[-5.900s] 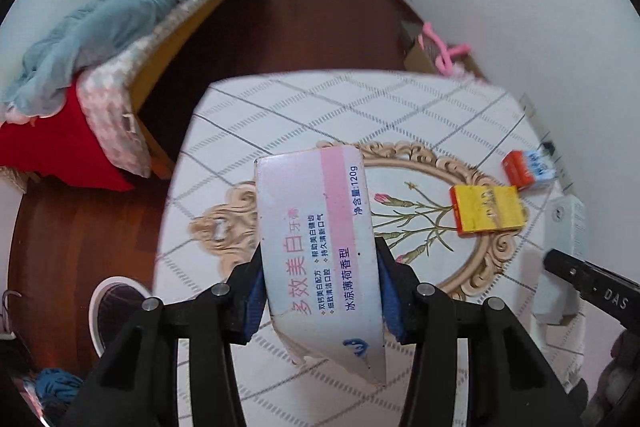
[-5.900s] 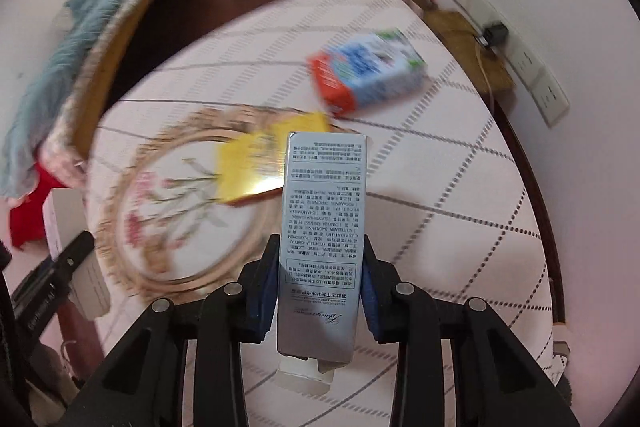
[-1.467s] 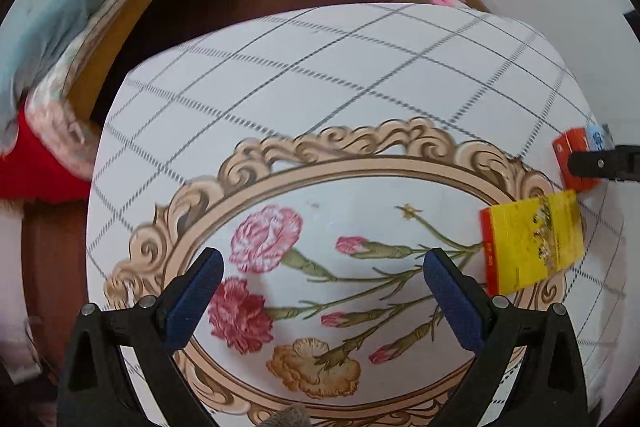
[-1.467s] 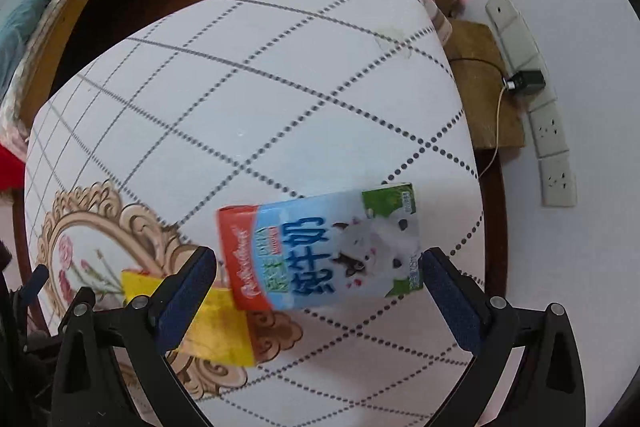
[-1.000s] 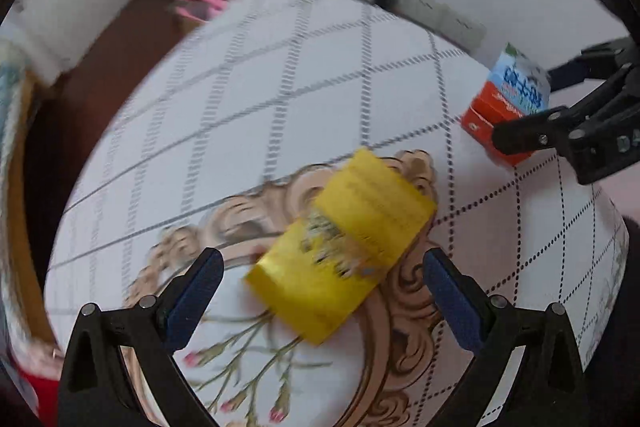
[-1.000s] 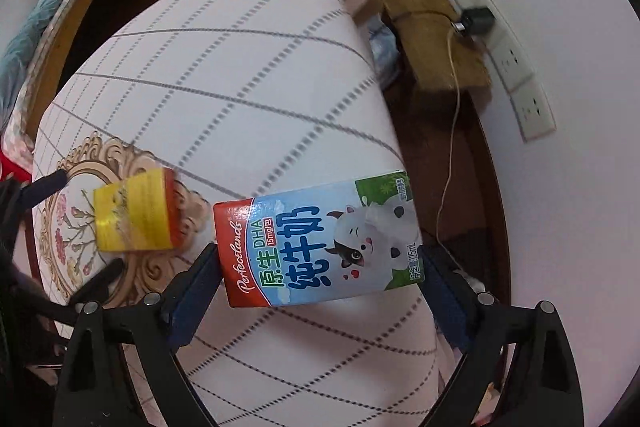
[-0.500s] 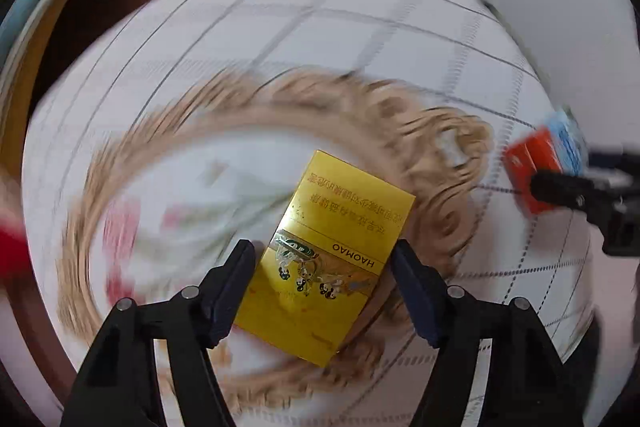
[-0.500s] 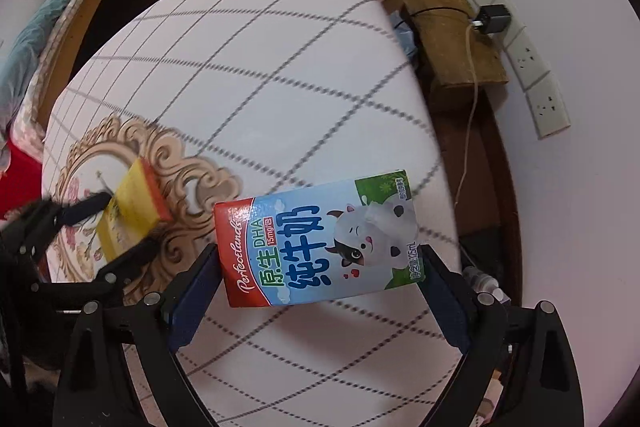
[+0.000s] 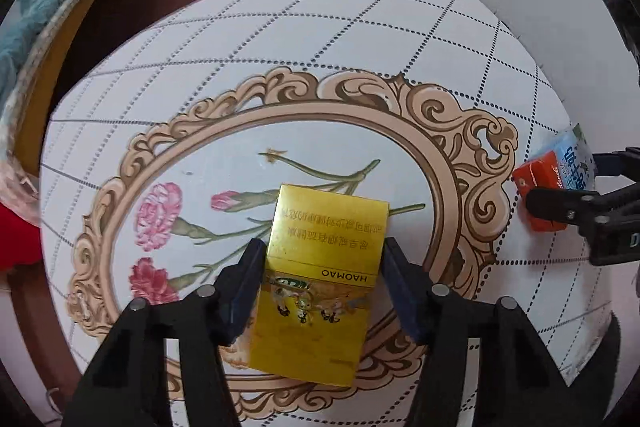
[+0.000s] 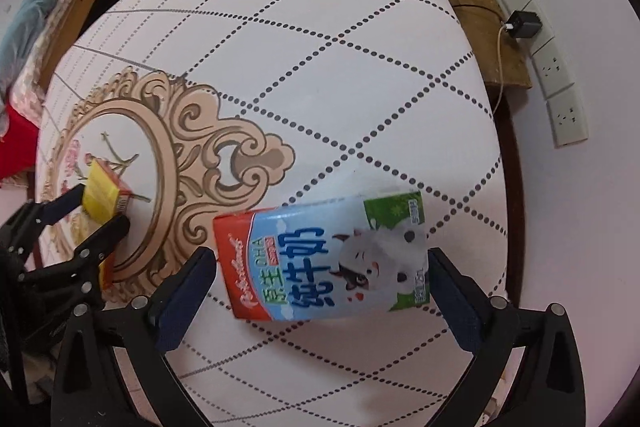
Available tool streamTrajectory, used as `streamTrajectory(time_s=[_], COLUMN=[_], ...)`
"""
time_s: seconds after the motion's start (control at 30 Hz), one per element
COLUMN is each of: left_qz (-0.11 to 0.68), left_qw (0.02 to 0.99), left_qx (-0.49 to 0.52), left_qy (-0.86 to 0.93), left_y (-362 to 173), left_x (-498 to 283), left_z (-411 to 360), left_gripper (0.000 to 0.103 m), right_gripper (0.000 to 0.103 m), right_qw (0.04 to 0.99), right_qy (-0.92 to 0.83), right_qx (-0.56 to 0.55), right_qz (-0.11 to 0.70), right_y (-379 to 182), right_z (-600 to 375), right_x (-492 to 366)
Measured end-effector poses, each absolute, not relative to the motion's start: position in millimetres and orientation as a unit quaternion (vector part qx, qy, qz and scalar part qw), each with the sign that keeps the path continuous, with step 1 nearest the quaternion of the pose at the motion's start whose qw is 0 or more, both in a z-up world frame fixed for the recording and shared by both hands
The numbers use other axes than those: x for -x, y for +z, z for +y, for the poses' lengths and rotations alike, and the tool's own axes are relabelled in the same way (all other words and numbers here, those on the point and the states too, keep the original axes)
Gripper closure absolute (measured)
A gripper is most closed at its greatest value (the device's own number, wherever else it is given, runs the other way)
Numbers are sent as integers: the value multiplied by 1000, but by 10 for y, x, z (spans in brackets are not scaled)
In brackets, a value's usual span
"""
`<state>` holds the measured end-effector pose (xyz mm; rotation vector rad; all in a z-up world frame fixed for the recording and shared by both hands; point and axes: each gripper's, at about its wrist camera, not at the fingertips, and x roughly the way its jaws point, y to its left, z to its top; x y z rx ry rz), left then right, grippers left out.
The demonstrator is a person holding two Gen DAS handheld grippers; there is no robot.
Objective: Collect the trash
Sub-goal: 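Lift the yellow box and milk carton and carry them over the bin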
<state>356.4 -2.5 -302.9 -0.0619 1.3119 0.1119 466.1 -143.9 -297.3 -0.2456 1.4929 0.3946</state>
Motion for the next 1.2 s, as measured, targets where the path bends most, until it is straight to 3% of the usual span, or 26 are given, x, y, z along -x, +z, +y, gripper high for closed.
streamTrajectory(time_s=[0.07,0.1,0.3,0.47,0.77,1.0,1.2], left_qz=[606,602,556,504,451,434,444], left_qw=[793,795,822,846,846,813,768], left_qx=[32,35,55,66,115,185,269], left_qy=[55,61,105,162,261,339,374], left_y=[-2965,-2930,-2449,-1793,-1163,-1215,-1771], left_x=[-3446,-3426,-3059,-2432,-1014,-27,577], left_z=[-25,-34,11,582,1628,2483,3238], left_gripper=[48,48,48,48,48,48,48], right_gripper=[0,8,9,9,9,9,9], right_qw=[718,723,737,760,757,697,645], right_qy=[172,170,184,225,338,441,476], right_qx=[122,129,138,134,110,122,180], right_qz=[663,658,636,594,548,552,570], right_y=[-2953,-2939,-2686,-2122,-1350,-1398,-1963], right_z=[-1400,-1381,-1251,-992,-154,991,1953], right_x=[-4625,-4605,-4343,-3911,-2786,-1746,-1100])
